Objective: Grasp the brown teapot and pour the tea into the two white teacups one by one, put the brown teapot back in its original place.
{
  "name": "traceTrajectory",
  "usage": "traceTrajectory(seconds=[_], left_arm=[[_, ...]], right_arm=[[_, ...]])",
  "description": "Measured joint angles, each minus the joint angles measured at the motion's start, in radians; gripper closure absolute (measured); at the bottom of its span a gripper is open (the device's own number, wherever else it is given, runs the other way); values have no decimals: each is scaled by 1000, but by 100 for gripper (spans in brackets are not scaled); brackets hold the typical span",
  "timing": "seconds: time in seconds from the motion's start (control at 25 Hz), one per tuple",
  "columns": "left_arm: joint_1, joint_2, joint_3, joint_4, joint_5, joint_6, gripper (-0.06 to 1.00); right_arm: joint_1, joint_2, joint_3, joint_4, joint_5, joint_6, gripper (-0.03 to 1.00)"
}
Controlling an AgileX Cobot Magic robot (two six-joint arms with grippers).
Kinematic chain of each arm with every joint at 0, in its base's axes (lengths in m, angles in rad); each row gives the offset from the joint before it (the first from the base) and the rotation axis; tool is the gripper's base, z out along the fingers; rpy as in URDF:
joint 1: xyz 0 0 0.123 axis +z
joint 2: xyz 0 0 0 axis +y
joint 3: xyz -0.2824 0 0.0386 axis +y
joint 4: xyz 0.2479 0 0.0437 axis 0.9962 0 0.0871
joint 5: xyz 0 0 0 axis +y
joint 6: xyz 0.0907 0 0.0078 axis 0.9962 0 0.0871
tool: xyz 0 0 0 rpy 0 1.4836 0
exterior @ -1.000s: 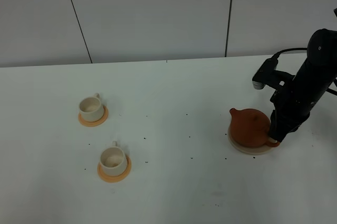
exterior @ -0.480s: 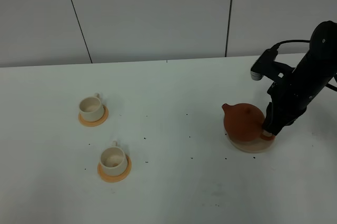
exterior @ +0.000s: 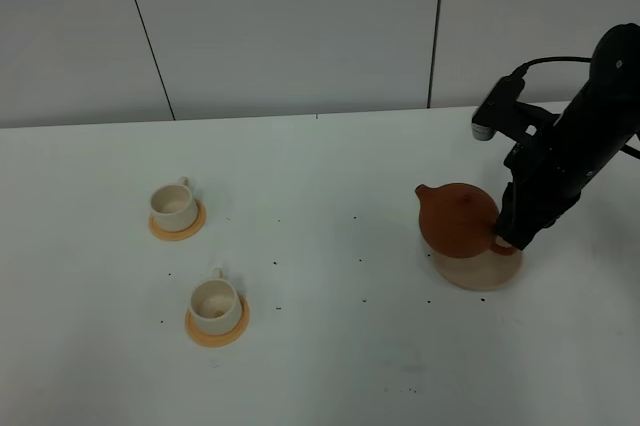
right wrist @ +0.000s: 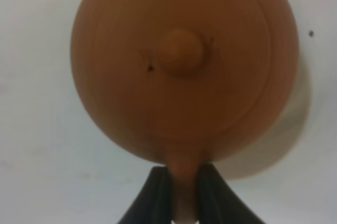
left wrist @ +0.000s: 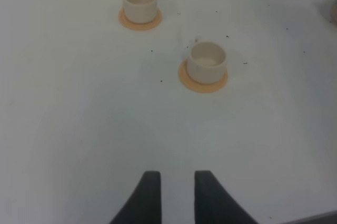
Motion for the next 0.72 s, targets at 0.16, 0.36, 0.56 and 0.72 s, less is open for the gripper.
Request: traceTrajectory(seconds=[0.16,0.36,0.56,0.72], left_arm=[[0,0,0,0,0,0,72],[0,0,0,0,0,0,72],[0,0,0,0,0,0,72],[0,0,0,0,0,0,72]], right_arm=[[75,0,-34,-115,17,76,87],[148,12,-155,-182,113,121,87],[197,77,-311,-185,199,126,87],[222,159,-435,-173,236,127,87]])
